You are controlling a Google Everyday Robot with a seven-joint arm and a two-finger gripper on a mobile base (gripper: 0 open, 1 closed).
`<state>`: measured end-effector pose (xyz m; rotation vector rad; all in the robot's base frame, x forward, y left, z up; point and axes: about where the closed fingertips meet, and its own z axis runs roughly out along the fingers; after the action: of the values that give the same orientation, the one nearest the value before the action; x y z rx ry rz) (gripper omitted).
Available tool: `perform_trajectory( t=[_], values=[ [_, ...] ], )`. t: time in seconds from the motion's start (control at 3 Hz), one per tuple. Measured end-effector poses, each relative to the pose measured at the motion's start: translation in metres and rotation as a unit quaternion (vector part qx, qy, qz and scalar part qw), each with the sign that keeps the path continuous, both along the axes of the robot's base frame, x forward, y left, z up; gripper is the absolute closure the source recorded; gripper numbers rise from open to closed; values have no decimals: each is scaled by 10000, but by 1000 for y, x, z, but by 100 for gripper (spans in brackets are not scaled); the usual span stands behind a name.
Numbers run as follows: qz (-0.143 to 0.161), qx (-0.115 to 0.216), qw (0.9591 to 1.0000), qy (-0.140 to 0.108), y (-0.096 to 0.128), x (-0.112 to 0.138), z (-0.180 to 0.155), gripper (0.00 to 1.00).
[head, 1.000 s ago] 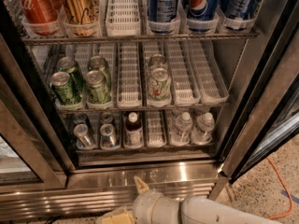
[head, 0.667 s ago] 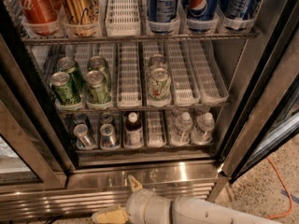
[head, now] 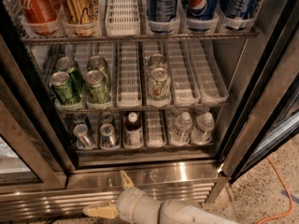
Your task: Pick redbull can from bottom shelf of fridge
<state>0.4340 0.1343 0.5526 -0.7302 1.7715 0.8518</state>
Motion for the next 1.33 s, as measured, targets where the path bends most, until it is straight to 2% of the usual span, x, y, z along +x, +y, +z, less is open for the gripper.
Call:
perform_trajectory(
  t=[0.33, 0.67, 1.0, 1.33],
  values=[
    [-7, 97, 9989, -451, 22, 8, 14, 0],
    [119, 210, 9964, -811, 48, 14, 28, 0],
    [214, 275, 9940, -1035, 70, 20, 36, 0],
    [37, 290, 9927, -1167, 87, 28, 35, 0]
  ],
)
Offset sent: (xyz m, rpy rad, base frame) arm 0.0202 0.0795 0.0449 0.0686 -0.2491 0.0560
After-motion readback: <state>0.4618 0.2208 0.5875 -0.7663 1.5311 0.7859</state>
